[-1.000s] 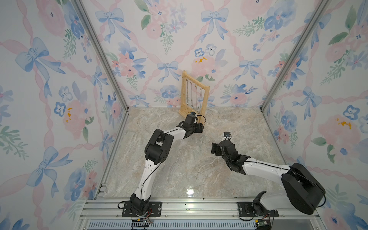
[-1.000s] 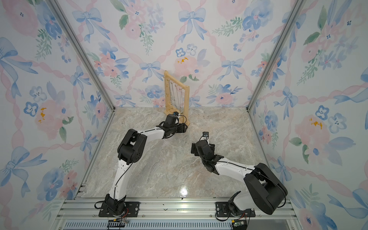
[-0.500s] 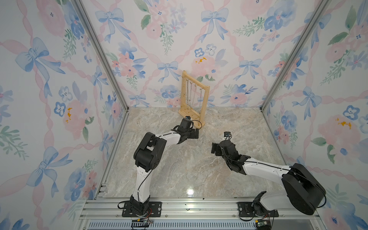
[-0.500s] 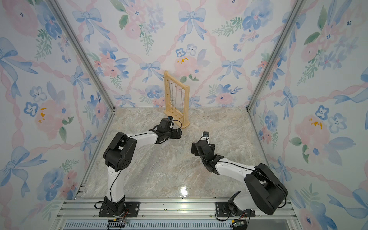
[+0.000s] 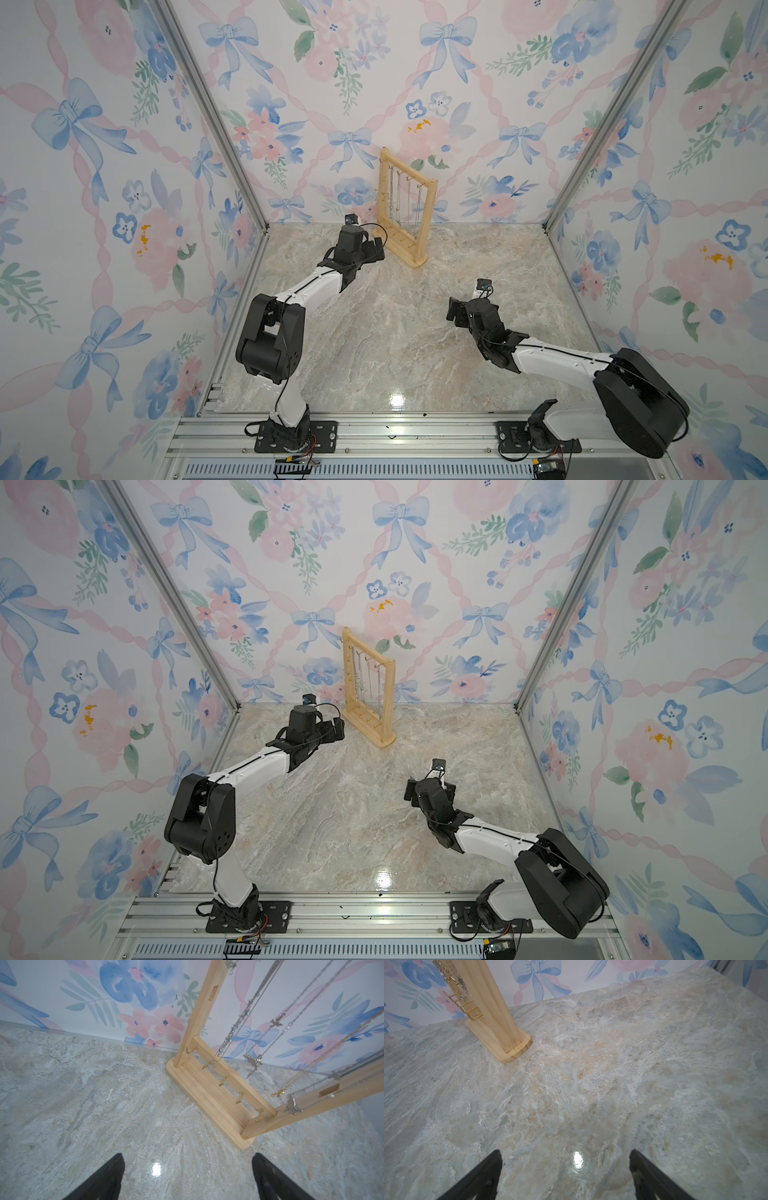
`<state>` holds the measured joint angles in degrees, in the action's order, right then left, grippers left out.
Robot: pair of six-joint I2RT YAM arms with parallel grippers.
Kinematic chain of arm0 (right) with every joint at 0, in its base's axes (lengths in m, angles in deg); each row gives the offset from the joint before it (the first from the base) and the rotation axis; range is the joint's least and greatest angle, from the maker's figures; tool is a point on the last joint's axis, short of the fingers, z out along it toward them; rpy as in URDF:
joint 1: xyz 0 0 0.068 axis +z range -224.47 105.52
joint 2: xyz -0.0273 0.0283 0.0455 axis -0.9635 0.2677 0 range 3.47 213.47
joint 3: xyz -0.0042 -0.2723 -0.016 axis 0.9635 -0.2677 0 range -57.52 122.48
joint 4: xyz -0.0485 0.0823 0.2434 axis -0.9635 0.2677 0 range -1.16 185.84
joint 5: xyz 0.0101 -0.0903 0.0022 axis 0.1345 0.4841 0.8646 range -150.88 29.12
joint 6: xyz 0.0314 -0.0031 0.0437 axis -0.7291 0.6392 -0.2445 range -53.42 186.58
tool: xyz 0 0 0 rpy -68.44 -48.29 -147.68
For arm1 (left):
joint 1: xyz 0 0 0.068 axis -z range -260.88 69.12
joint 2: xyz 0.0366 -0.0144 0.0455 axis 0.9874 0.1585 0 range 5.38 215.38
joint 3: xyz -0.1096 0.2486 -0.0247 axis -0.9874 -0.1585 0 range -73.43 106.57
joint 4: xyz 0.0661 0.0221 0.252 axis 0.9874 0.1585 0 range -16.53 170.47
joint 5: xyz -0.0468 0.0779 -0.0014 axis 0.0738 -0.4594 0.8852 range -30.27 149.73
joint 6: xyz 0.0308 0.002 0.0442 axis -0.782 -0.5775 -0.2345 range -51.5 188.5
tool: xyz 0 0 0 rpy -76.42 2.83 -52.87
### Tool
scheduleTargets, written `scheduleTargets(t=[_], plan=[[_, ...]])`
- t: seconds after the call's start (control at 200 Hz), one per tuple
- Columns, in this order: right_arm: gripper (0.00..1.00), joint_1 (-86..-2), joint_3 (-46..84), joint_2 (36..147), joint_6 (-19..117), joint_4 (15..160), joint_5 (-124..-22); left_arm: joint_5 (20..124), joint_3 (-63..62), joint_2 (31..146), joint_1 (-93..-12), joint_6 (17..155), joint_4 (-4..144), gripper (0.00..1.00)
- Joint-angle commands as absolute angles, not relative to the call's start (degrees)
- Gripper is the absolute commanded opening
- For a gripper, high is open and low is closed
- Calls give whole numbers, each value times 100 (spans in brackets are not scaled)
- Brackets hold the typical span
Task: Take the necklace off the jewelry display stand
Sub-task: Adjust the stand at the center of the board.
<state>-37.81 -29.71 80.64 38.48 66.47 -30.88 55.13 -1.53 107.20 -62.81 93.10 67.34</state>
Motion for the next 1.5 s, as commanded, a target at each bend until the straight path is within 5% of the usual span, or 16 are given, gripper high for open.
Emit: scheduleTargets(t=[0.0,0.595,1.495], plan=[[97,-3870,-3273,7985,3784,5824,-2931,5824,196,10670,-6463,9038,6635,98],[96,-3870,-3820,8240,4564,4240,-3457,8191,3710,13999,-7219,7774,6582,71],[96,-3868,-3757,8405,4584,4145,-3794,8666,6326,15827,-7117,7781,6445,64]])
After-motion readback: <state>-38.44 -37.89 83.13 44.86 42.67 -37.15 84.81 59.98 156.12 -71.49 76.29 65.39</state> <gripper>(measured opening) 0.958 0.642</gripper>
